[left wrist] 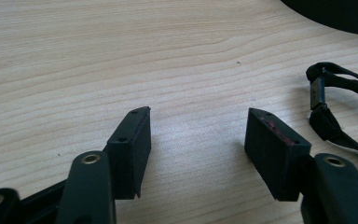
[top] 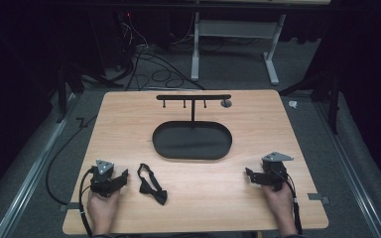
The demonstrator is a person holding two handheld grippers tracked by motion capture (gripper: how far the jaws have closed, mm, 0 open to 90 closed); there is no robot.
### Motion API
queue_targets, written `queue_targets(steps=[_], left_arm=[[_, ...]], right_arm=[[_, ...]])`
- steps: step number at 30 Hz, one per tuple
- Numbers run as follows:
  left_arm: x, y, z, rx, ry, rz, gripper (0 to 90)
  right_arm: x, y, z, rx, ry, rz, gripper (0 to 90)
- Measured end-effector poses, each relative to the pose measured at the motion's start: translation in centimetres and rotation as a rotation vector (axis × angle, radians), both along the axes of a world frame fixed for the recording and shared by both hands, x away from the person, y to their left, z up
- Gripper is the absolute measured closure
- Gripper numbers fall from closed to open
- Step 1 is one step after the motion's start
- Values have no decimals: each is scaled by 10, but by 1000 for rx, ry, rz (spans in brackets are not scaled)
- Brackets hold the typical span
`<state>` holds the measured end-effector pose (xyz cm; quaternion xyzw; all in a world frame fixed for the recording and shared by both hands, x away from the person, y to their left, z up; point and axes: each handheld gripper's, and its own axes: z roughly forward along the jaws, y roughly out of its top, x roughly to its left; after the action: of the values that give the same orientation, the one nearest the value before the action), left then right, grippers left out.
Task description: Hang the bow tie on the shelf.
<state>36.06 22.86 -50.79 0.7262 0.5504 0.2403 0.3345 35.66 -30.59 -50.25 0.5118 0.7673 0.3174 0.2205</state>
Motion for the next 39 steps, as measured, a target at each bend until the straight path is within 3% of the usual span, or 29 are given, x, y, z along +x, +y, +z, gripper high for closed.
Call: queue_targets(steps=[14,33,37,39], left_arm=[[-1,0,0,2,1,5,407],[0,0,0,-5,-1,7,410],[-1,-1,0,26,-10,21,398],[-1,-1,1,12,-7,23,401]], right_arm=[[0,-4,0,-1,0,-57,218],[0,-4,0,-4,0,-49,216],[0,-4,0,-3,1,-48,216],[0,-4,0,-3,0,-47,216]])
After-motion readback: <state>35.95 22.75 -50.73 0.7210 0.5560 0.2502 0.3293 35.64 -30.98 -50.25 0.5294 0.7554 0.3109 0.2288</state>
